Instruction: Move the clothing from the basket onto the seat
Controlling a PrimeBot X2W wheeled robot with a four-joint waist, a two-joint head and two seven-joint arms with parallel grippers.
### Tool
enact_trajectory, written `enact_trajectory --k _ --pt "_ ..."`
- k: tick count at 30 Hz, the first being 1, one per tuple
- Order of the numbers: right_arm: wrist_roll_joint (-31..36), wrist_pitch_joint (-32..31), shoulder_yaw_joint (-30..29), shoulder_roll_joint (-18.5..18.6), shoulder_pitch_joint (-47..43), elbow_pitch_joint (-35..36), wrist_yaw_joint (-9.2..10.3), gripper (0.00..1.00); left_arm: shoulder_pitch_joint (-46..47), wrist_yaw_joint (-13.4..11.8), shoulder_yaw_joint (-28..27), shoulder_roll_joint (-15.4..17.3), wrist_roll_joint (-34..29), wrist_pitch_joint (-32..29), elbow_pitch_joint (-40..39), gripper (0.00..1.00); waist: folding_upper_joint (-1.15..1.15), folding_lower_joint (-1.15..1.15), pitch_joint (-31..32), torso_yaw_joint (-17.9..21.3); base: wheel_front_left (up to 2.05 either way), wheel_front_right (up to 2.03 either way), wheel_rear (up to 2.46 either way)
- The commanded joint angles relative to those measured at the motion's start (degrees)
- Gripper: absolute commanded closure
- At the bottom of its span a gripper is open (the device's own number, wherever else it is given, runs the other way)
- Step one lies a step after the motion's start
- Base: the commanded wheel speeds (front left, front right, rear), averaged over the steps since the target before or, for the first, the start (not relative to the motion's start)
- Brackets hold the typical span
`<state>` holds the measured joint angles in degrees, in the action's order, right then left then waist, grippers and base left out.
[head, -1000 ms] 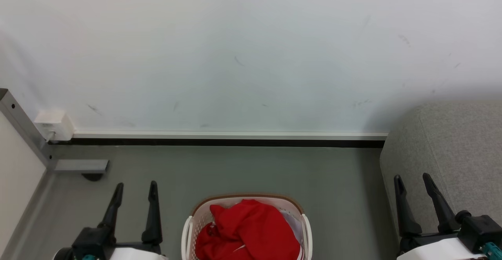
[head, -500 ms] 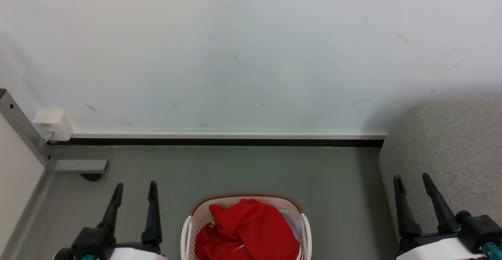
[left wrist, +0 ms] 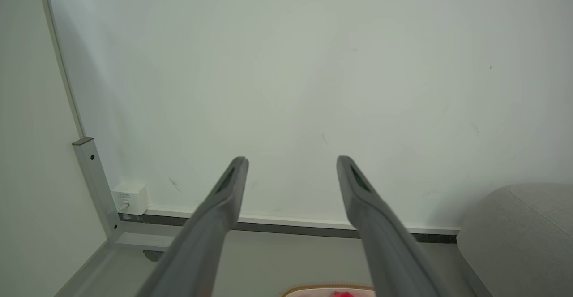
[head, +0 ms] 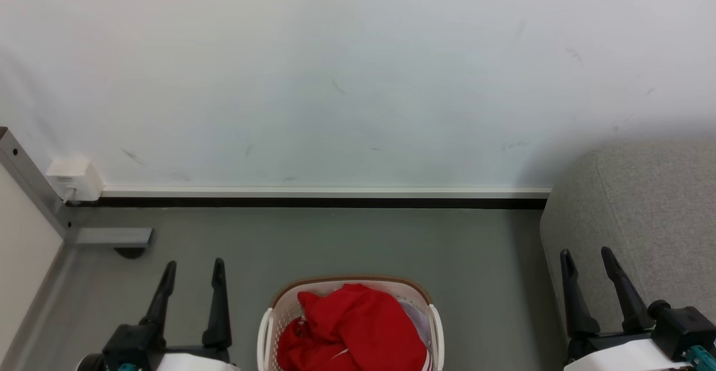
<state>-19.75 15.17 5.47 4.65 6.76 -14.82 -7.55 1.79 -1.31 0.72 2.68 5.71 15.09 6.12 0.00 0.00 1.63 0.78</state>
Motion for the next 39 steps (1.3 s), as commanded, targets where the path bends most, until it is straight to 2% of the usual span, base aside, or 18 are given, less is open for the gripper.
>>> enact_trajectory --k 1,25,39 --pt "-0.2 0.0 0.1 -0.1 0.3 0.0 0.12 0.0 -0.1 -0.1 0.1 0.4 0.7 0.1 0.0 0.0 0.0 0.0 0.0 0.0 0.0 0.0 0.0" --pt "-0.5 0.0 0.1 0.2 1.1 0.7 0.12 0.0 0.1 -0.1 0.0 0.4 1.0 0.1 -0.4 0.0 0.0 0.0 -1.9 1.3 0.0 0.0 0.0" --pt "0.2 0.0 0.2 0.6 4.0 2.7 0.12 0.0 2.9 0.3 0.3 0.4 1.1 0.1 -0.8 0.0 0.0 0.0 -7.7 4.4 0.0 0.0 0.0"
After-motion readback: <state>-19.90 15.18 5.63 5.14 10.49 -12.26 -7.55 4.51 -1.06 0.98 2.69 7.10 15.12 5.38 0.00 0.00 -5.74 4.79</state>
